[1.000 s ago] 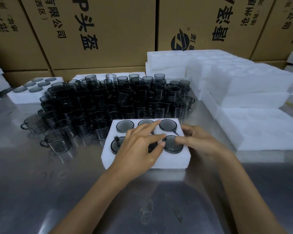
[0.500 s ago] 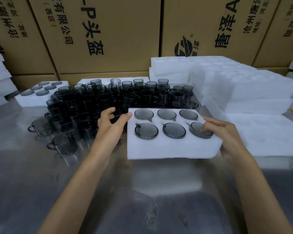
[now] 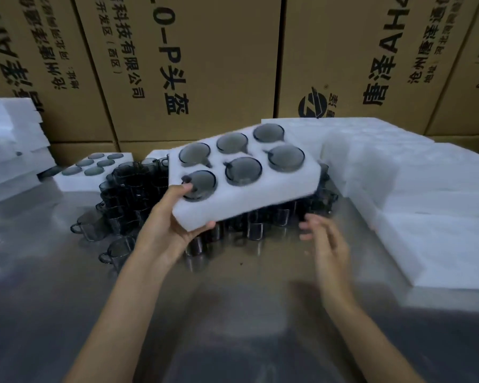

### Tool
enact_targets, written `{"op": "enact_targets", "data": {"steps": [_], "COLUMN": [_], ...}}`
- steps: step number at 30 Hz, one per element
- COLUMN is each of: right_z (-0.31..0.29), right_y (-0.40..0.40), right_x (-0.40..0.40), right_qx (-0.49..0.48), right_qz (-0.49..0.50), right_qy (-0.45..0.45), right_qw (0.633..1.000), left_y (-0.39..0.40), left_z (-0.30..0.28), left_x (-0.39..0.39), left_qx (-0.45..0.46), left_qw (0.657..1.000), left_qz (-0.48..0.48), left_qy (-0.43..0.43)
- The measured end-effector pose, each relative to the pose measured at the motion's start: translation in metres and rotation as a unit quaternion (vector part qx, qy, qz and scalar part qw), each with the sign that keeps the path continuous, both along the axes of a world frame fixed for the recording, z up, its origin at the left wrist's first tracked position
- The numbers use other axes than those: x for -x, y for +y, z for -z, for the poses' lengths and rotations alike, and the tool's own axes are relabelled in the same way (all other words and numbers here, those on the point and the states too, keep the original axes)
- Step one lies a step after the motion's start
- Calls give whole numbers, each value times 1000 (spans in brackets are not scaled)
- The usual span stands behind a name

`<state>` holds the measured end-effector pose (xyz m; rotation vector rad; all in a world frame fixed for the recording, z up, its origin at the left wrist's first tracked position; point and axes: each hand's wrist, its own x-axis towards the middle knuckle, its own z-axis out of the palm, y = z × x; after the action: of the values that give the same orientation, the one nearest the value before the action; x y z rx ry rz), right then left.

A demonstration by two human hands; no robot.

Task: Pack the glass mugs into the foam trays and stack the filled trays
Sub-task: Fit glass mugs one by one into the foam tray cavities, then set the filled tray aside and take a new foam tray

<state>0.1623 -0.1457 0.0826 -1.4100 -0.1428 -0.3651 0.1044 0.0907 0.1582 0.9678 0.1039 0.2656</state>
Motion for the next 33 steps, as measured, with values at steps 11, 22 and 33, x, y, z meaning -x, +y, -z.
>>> {"op": "enact_targets", "data": {"steps": [11, 22, 33], "right_z": [15, 33, 31], "right_y": [85, 103, 102], "right_x": [-49, -63, -66], "right_qx": [474, 501, 495], "right_qz": [115, 128, 107], "right_qy": [-216, -280, -256], "right_qw": [846, 809, 823], "left_y": [145, 287, 341], "left_z": [-57, -38, 21], "left_x": [-107, -200, -209], "left_qx": [62, 115, -321], "left_qw": [966, 909, 866], "left_qz": [-249, -390, -298], "left_qy": [-38, 94, 241]}}
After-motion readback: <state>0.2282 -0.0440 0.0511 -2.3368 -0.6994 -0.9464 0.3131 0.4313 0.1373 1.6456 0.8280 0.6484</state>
